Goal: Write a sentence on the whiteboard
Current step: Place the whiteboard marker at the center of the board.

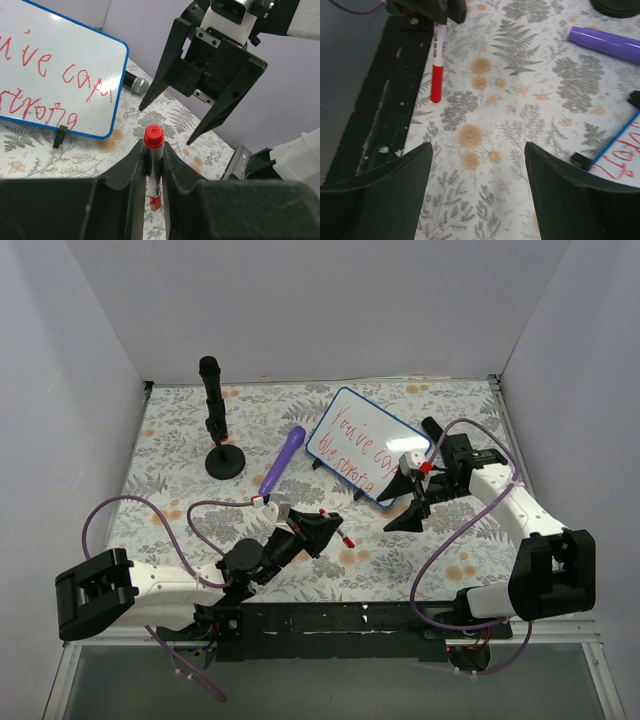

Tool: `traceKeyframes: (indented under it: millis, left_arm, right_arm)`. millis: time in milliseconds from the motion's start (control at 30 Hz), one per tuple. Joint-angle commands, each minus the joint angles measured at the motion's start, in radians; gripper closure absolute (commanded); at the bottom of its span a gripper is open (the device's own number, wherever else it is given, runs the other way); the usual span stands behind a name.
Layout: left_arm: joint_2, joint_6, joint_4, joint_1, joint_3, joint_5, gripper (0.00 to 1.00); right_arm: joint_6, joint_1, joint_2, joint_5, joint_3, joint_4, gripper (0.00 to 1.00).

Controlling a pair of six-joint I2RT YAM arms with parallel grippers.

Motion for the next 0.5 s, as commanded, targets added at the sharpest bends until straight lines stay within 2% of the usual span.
traceKeyframes:
  millis: [0, 33, 167, 467]
  left_arm:
    - [-0.022, -0.087, 0.038, 0.001, -0.006, 0.035, 1.00]
    - [-0.016, -0.087, 0.039, 0.001, -0.005, 0.037, 1.00]
    - [0.008, -0.078, 0.046, 0.001, 0.023, 0.050, 1.00]
    - [0.088, -0.061, 0.096, 0.001, 0.060, 0.078, 1.00]
  right_arm:
    - [-0.012, 0.089, 0.005, -0.094, -0.001, -0.120, 0.18]
    - [0.072, 0.107, -0.001, -0.073, -0.011, -0.084, 0.18]
    - [0.232, 0.221, -0.026, -0.023, -0.058, 0.092, 0.17]
    - [0.307, 0.291, 0.046, -0.011, -0.014, 0.140, 0.15]
